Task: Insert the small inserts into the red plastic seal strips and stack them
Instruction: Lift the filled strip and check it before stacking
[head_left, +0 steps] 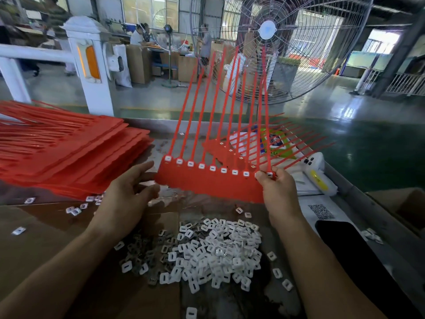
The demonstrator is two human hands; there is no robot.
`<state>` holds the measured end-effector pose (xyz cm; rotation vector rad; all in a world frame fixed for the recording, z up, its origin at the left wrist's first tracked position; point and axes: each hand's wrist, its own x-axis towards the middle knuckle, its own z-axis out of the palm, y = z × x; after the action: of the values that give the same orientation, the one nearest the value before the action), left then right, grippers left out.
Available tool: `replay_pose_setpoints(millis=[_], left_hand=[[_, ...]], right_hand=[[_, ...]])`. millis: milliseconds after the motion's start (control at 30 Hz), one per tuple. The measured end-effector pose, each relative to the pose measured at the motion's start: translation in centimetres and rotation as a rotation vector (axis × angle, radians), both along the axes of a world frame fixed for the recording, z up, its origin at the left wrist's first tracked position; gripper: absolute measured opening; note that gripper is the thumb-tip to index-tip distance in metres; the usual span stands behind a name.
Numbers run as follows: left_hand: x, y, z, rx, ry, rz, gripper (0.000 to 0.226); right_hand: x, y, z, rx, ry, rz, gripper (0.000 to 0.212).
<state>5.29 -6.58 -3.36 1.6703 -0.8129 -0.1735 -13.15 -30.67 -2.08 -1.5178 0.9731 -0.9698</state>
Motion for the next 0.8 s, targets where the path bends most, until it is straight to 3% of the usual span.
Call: replay_pose_setpoints(millis=[267, 367, 433, 533, 700, 800], left_hand=[[-0.1, 0.2, 0.1, -0.004, -0.050, 0.002, 0.037], [-0.2, 0.3, 0.0, 0.022, -0.051, 0.014, 0.029], [-0.3, 0.4, 0.0, 0.037, -0.058, 0.015, 0.026], [-0.5, 0.6, 0.3, 0.044, -0.065, 0.019, 0.023], [-0.7, 0.9, 0.6, 0.073, -0.084, 0.021, 0.018], [-0.8, 1.2, 0.6, 0.092, -0.091, 0.012, 0.017]], right_hand=[[1.4, -2.1, 0.6, 0.188, -0.183, -0.250, 0.015], [2.0, -1.7, 1.5, 0.441, -0.477, -0.094, 0.023], [2.0, -1.3, 1.8, 0.545, -0.567, 0.013, 0.020], [1.7, -1.0, 1.7, 0.452, -0.447, 0.086, 0.030], [0.2, -0.9, 1.2, 0.004, 0.039, -0.039, 0.047], [-0.4, -0.4, 1.0, -0.134, 0.245, -0.047, 0.050]])
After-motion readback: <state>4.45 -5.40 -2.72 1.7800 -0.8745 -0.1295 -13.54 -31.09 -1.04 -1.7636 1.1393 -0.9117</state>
